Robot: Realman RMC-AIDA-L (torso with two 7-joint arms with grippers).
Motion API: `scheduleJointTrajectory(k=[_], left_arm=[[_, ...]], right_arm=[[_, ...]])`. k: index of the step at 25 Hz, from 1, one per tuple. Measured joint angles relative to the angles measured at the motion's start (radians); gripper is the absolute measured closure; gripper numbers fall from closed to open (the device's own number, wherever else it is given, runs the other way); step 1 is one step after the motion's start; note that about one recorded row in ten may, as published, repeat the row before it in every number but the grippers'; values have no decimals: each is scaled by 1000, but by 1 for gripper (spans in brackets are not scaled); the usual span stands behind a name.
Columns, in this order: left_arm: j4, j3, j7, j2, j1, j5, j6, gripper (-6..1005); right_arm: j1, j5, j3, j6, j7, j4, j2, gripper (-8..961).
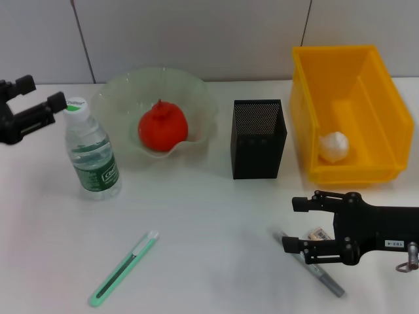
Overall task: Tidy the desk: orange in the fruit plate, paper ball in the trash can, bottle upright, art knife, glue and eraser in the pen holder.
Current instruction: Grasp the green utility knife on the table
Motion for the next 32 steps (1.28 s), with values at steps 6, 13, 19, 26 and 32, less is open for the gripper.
scheduleJointTrajectory(k=[6, 13, 19, 26, 32], left_arm=[[-117, -71, 91, 52, -13, 10, 253, 231], [-255, -62, 219, 95, -19, 50, 411, 232], [-298, -60, 275, 93, -32, 137, 461, 232], [-341, -65, 341, 78, -50, 237, 459, 234], [-338, -68, 367, 73, -46, 242, 454, 240]], right_arm=[[-5, 1, 1, -16, 11, -25, 0, 126], [7, -29, -9, -32, 165, -135, -2, 126], [57, -124, -11, -76, 368, -257, -2, 126], [218, -335, -36, -167, 689, -377, -2, 126], [279, -372, -67, -171, 774, -370, -2, 127]])
